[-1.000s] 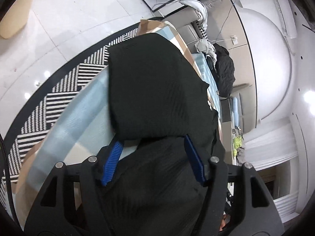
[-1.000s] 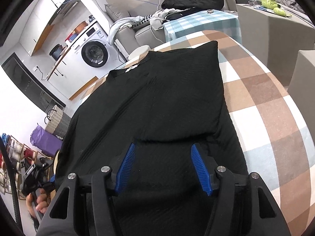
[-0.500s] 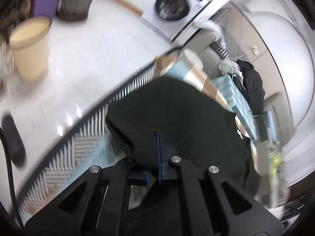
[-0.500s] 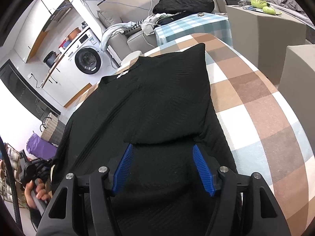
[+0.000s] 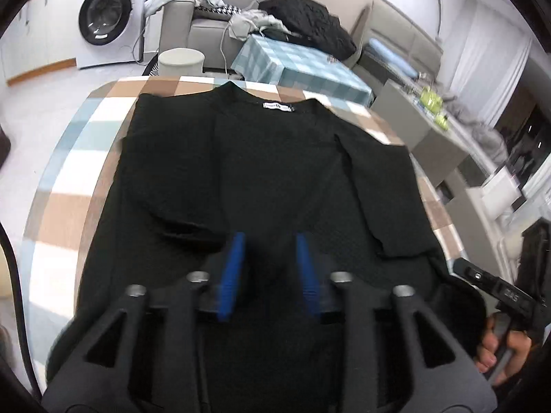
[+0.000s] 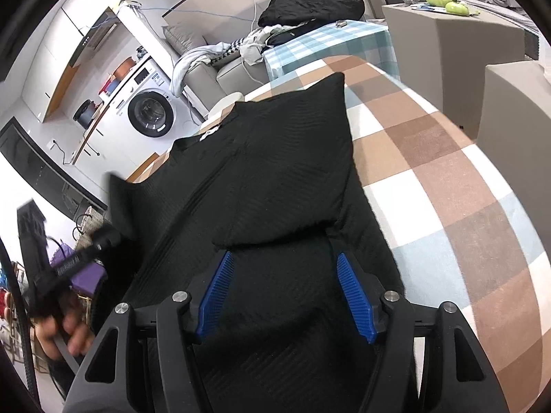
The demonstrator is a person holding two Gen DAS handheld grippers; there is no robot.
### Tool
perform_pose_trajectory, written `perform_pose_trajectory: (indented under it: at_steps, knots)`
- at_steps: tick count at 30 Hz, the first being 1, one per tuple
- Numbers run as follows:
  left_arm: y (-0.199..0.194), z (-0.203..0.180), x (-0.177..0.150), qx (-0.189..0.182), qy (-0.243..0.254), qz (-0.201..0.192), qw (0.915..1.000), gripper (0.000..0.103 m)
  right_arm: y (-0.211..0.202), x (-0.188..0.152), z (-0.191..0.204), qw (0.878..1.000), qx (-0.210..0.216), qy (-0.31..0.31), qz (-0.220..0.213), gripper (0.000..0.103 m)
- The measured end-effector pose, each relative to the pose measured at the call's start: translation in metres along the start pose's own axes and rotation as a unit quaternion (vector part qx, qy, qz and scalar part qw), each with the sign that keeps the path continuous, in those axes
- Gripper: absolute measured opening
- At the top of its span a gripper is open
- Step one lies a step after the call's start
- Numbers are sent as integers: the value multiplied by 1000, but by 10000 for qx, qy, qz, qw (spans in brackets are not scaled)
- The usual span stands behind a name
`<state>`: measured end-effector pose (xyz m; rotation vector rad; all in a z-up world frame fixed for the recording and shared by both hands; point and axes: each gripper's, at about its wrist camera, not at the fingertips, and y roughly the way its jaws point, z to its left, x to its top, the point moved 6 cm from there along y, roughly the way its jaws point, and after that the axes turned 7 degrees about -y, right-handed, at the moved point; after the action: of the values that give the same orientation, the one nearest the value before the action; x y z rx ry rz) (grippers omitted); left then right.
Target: Fold small clothes
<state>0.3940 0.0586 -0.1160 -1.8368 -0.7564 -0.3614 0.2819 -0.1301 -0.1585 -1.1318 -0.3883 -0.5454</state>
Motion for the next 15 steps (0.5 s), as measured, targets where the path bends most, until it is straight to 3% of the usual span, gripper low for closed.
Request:
perform_pose_trajectory:
  at_steps: [1, 6, 9, 12, 15]
  knots:
    - [-3, 3, -1, 30, -22, -67, 10000, 49, -2, 0, -2, 10000, -14, 7, -10, 64]
    - [-33, 40, -13, 458, -251, -358, 9980, 50, -5, 0, -6, 10000, -21, 0, -21, 64]
    - [-52, 64, -29, 650, -289, -534, 9960, 63, -6, -1, -6, 10000, -2, -2, 1, 64]
    - [-66, 83, -38, 504, -504, -422, 9966, 63, -6, -3, -4, 10000, 26, -31, 34, 64]
    - [-49, 89, -29, 119, -773, -199, 9967, 62, -10, -5, -3, 10000, 30, -71, 40, 64]
